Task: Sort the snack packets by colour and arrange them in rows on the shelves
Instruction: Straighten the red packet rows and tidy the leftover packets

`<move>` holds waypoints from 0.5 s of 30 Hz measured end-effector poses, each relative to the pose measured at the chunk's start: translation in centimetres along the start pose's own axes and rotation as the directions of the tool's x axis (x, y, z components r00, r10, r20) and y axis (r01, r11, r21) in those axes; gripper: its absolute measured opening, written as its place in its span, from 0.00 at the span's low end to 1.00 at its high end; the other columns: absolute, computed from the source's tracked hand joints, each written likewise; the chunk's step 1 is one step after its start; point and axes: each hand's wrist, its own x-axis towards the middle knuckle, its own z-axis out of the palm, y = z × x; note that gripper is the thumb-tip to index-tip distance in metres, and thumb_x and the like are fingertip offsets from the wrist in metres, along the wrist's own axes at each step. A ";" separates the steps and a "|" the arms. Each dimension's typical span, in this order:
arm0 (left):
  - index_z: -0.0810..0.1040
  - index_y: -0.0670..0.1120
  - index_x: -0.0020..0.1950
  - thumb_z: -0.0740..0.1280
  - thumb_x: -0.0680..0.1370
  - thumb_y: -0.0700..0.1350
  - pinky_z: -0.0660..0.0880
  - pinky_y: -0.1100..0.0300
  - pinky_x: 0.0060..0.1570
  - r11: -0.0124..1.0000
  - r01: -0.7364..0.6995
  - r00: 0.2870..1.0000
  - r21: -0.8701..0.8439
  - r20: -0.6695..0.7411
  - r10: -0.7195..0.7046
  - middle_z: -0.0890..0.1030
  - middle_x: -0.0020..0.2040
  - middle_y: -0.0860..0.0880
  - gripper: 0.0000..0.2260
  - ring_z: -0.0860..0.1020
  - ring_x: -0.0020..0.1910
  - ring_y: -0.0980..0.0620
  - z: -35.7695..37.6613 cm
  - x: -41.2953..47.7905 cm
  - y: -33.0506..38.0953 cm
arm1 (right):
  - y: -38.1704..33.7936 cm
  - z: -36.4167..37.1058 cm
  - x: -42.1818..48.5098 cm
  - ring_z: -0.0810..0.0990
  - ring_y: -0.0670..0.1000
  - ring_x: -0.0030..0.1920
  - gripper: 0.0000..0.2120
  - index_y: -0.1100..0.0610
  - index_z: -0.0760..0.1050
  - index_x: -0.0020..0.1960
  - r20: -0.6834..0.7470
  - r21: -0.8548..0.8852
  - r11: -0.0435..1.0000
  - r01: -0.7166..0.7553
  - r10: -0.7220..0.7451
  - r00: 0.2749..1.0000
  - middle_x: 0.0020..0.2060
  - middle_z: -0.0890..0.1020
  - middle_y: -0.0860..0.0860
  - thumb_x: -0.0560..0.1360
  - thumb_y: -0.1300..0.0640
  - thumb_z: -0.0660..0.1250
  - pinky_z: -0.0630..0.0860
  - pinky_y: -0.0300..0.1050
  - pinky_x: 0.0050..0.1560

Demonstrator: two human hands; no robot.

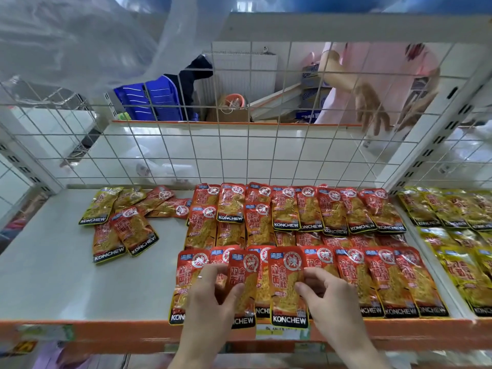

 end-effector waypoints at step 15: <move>0.74 0.53 0.57 0.73 0.75 0.52 0.71 0.53 0.54 0.988 -0.077 0.984 0.137 -0.150 0.097 0.77 0.44 0.63 0.13 0.74 0.46 0.62 1.3 0.7 -0.1 | -0.6 0.2 0.4 0.77 0.39 0.44 0.17 0.58 0.80 0.62 -0.080 -0.105 0.991 0.088 -0.096 0.992 0.43 0.78 0.41 0.73 0.60 0.75 0.71 0.24 0.48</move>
